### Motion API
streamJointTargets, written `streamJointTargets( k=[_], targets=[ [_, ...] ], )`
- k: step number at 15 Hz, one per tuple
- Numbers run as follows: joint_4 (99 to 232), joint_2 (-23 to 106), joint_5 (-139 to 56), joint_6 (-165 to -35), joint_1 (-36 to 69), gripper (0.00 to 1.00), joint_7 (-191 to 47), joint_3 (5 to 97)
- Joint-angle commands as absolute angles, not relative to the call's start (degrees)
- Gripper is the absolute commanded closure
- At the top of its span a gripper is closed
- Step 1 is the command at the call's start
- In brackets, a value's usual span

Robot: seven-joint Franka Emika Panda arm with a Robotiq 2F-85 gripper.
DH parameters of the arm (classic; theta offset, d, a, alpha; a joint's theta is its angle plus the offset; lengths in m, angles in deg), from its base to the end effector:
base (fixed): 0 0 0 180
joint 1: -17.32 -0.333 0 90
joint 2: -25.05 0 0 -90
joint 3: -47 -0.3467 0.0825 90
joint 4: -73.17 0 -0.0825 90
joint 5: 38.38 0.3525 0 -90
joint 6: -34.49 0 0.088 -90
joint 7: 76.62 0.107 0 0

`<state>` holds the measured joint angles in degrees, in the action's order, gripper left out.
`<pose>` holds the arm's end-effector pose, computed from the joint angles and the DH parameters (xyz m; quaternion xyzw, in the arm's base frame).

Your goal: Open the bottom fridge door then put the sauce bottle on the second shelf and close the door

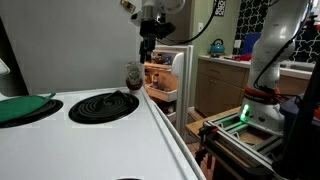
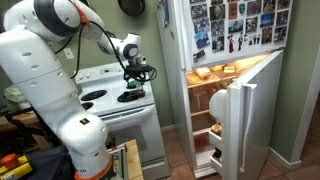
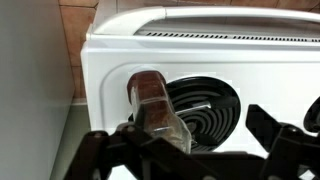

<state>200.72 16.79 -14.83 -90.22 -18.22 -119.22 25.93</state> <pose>0.2465 0.4129 0.4864 -0.7198 -0.6769 -0.0264 0.1515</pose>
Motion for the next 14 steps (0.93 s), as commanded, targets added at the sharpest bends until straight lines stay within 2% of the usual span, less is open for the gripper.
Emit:
streamJointTargets(
  k=[1, 14],
  targets=[
    [200.57, 16.80, -14.76, -90.05, -17.42, 0.00, -119.27, 25.19],
    [200.56, 16.83, -15.46, -92.80, -16.93, 0.00, -118.80, 25.12]
  ],
)
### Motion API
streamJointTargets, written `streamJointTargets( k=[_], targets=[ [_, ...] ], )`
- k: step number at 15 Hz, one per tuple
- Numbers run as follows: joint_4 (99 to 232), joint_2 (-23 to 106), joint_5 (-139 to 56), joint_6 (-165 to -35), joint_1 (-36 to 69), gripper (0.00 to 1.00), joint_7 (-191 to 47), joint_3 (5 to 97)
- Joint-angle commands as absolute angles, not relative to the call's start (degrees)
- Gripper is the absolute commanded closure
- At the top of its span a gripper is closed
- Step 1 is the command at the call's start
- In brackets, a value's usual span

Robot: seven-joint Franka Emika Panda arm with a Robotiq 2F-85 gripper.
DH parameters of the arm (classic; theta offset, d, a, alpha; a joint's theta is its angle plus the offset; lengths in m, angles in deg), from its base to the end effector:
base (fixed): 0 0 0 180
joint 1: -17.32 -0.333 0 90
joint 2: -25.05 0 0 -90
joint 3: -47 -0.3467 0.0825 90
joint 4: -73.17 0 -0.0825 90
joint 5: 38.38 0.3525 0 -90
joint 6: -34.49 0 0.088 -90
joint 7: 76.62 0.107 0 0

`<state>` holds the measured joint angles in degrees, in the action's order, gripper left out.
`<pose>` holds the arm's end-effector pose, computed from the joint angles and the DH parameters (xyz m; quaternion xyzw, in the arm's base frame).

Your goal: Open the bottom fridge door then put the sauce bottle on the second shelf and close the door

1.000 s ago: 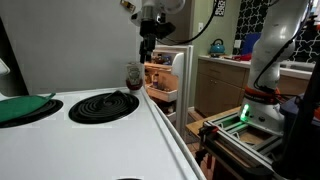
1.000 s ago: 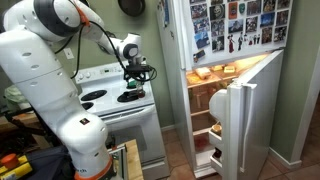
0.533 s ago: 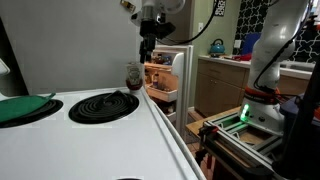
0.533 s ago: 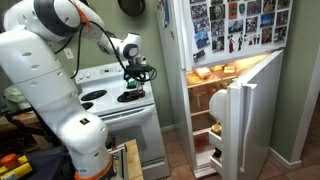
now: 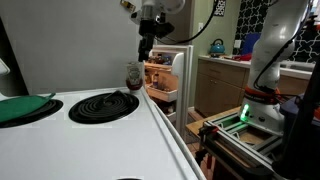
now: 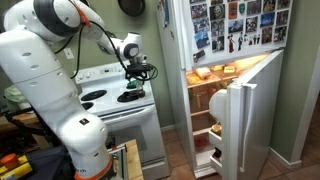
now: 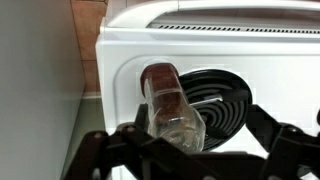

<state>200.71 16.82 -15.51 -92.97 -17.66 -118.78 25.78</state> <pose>0.2542 0.4133 0.4905 -0.7249 -0.6711 -0.0505 0.1468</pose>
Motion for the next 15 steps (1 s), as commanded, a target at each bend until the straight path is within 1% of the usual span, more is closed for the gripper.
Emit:
streamJointTargets(
  k=[1, 7, 11, 12, 13, 14, 15],
  targets=[
    [200.56, 16.83, -15.47, -92.80, -16.93, 0.00, -118.80, 25.11],
    [198.66, 19.95, -15.36, -94.12, -17.28, 0.00, -119.97, 24.20],
    [198.58, 21.65, -16.90, -98.34, -17.02, 0.00, -119.53, 23.26],
    [198.61, 22.05, -17.06, -98.99, -16.97, 0.02, -119.57, 23.13],
    [198.58, 22.38, -17.22, -99.37, -16.92, 0.11, -119.55, 23.01],
    [198.68, 22.68, -17.42, -99.78, -16.87, 0.27, -119.43, 22.90],
    [198.72, 22.91, -17.70, -100.11, -16.82, 0.32, -119.36, 22.81]
  ],
)
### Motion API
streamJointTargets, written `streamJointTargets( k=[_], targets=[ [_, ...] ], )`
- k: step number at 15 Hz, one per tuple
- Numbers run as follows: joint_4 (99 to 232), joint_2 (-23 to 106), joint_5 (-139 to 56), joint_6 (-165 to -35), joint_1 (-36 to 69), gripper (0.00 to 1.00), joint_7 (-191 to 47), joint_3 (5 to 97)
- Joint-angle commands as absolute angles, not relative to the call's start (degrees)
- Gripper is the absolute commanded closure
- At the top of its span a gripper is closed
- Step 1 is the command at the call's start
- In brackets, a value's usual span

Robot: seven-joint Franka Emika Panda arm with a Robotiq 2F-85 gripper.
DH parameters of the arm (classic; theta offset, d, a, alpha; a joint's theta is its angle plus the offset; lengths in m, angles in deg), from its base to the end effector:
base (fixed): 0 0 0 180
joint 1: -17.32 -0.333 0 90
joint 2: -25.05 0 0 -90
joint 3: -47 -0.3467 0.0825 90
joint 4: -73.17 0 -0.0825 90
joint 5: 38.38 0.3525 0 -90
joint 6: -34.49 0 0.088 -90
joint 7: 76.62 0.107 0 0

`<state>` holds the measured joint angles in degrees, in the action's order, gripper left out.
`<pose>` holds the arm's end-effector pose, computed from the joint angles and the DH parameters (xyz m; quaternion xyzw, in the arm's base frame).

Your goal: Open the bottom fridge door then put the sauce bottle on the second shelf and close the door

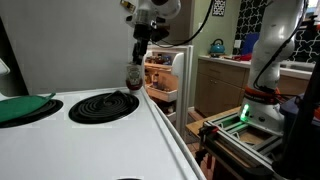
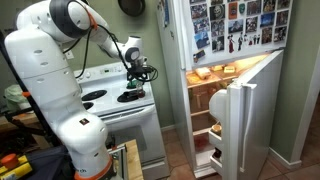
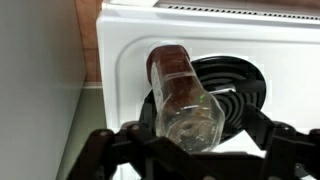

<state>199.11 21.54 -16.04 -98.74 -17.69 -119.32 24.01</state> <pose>0.2624 0.4384 0.4745 -0.7157 -0.6779 -0.0718 0.1519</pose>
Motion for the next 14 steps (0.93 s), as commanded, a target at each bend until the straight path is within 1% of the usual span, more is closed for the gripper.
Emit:
streamJointTargets(
  k=[1, 4, 5, 9, 14],
  targets=[
    [198.74, 23.06, -17.78, -100.31, -16.76, 0.39, -119.38, 22.75],
    [198.81, 22.97, -18.34, -100.24, -16.45, 0.62, -119.07, 22.65],
    [198.80, 22.82, -18.43, -100.20, -16.40, 0.64, -119.04, 22.64],
    [198.54, 20.81, -18.04, -98.58, -16.22, 0.64, -120.44, 22.76],
    [198.36, 10.86, -22.12, -89.21, -15.34, 0.64, -116.90, 23.75]
  ],
)
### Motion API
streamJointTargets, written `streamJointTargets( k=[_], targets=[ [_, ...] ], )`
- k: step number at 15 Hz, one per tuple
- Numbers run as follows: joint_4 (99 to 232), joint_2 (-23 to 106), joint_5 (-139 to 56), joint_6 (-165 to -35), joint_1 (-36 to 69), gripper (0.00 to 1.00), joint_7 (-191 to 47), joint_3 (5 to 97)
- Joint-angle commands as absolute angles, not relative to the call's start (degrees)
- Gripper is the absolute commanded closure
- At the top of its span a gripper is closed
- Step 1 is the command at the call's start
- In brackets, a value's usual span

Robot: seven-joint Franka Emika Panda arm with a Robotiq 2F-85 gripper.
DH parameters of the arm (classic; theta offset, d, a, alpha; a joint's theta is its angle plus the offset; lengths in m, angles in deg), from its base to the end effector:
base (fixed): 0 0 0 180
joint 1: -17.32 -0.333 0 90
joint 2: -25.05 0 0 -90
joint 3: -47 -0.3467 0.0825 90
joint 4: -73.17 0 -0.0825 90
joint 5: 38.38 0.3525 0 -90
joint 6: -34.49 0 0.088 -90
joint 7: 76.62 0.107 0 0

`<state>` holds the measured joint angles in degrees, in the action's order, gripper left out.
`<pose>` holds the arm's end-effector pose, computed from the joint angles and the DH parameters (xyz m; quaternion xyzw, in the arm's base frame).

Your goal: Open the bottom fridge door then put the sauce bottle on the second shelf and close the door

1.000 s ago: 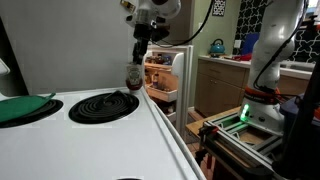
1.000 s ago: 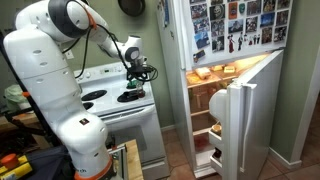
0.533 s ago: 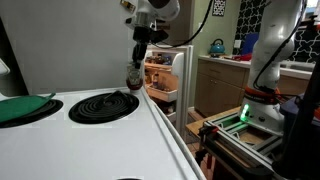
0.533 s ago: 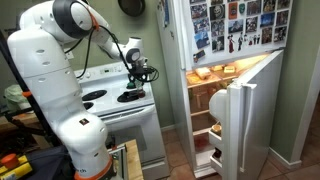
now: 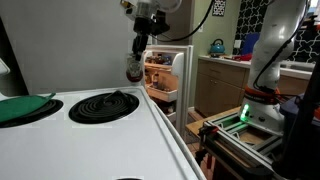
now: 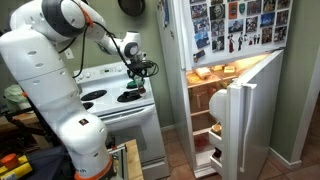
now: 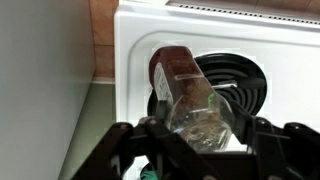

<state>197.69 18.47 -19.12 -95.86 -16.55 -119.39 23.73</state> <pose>0.2609 0.4309 0.5050 -0.7042 -0.6927 -0.0890 0.1278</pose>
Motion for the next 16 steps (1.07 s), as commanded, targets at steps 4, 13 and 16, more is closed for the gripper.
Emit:
streamJointTargets(
  k=[4, 13, 16],
  targets=[
    [197.25, 4.48, -28.99, -75.01, -13.47, 0.64, -108.95, 24.33],
    [204.11, 1.53, -38.28, -67.43, -9.12, 0.64, -97.72, 25.44],
    [202.97, 3.39, -37.53, -67.23, -9.23, 0.39, -98.19, 25.88]
  ],
)
